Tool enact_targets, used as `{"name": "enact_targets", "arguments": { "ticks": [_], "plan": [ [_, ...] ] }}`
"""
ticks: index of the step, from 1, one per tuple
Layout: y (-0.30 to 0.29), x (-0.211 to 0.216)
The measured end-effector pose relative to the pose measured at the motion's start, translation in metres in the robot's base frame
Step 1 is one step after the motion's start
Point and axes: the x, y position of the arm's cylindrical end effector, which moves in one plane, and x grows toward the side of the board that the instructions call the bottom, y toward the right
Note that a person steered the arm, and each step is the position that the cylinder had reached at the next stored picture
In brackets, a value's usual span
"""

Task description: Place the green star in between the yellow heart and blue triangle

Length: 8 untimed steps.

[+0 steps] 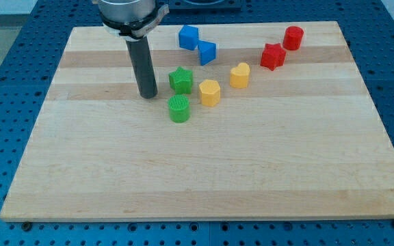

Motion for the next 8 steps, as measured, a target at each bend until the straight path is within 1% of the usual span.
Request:
{"name": "enact_targets", "arguments": {
  "ticks": [2, 3, 5, 7, 8],
  "plan": [
    [0.045, 0.0],
    [0.046, -0.012],
    [0.053, -0.053],
    [0.084, -0.063],
    [0.084, -0.064]
  ]
}}
